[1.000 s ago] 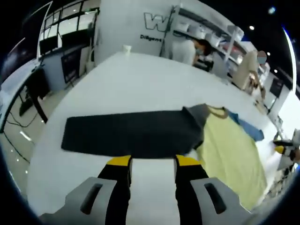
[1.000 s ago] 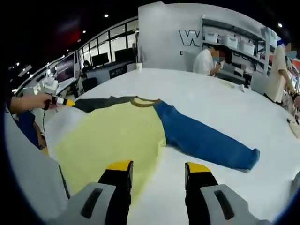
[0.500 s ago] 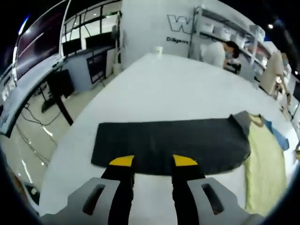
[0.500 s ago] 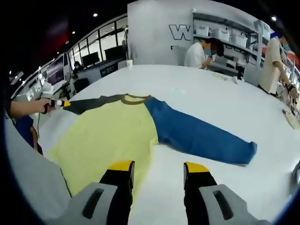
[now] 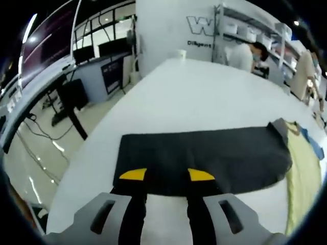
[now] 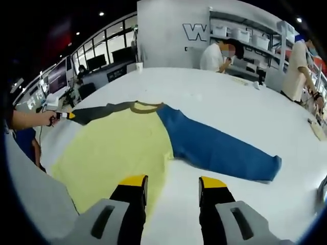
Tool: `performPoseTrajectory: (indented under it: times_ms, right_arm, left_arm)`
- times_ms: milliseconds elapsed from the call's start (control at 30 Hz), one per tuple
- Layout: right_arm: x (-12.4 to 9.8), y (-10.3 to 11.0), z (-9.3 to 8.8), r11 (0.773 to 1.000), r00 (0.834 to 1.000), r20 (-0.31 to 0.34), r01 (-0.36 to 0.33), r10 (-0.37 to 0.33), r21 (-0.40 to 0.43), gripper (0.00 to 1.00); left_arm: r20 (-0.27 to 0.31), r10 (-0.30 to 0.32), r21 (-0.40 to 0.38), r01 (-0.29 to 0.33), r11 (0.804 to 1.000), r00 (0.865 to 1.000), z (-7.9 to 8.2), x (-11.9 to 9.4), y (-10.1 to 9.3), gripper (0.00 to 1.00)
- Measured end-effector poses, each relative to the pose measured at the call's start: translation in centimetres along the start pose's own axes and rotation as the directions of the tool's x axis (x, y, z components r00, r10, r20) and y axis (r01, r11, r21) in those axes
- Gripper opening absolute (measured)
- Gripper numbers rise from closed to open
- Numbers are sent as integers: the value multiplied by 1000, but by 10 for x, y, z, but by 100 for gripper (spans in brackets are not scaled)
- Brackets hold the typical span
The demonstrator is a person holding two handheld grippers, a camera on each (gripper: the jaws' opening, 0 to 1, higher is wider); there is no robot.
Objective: Fold the garment on the visible template until the final outline fits inside the template.
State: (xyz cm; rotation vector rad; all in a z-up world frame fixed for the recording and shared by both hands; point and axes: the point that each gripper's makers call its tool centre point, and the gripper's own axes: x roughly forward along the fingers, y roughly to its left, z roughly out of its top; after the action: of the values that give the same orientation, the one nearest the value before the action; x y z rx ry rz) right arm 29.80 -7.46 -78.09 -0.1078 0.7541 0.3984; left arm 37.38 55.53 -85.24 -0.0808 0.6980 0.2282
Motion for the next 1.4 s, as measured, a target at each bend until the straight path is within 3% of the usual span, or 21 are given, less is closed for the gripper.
performPoseTrajectory:
  times_ms: [200, 367, 533, 700, 900, 1000, 1033, 1100, 1133, 1300, 1400]
  right_arm:
    - [2, 2, 0, 1000, 1000, 0, -8, 8, 22, 30]
    - [2, 7, 1, 999, 1000, 8, -16, 16, 41, 29]
    - [1, 11, 0, 998, 1000, 13, -23, 23, 53, 29]
    - [-2, 8, 0, 998, 999, 26, -22, 21, 58, 29]
    - [-8, 13, -8, 997, 999, 37, -23, 20, 73, 28]
    - [-11, 17, -11, 996, 999, 43, -29, 26, 86, 30]
    - [-13, 18, -12, 995, 998, 49, -34, 30, 91, 31]
    - [-15, 21, -13, 994, 998, 57, -42, 36, 97, 32]
    - [-17, 23, -15, 994, 997, 57, -50, 45, 101, 32]
    - [-21, 28, -19, 992, 996, 64, -73, 67, 102, 34]
    - [-30, 38, -23, 987, 991, 88, -110, 100, 115, 36]
  left_arm:
    - [37, -21, 7, 21, 1000, 999, -2, -4, -5, 23]
    - [1, -88, -53, 88, 995, 996, -4, -5, -23, 1]
    - [-33, -123, -158, 116, 981, 992, -9, -9, -31, 0]
    - [22, -103, -212, 106, 972, 994, -4, -23, -31, 0]
    - [90, -128, -288, 149, 946, 988, 15, -47, -32, 0]
    - [103, -162, -295, 185, 937, 981, 22, -38, -39, 0]
    - [157, -208, -233, 241, 942, 966, 45, -58, -52, 0]
    - [170, -246, -222, 280, 934, 954, 52, -60, -57, 0]
    - [201, -270, -208, 311, 928, 942, 65, -66, -66, 0]
    - [240, -325, -189, 372, 909, 915, 88, -74, -92, 0]
    - [267, -398, -145, 445, 884, 878, 100, -80, -131, 0]
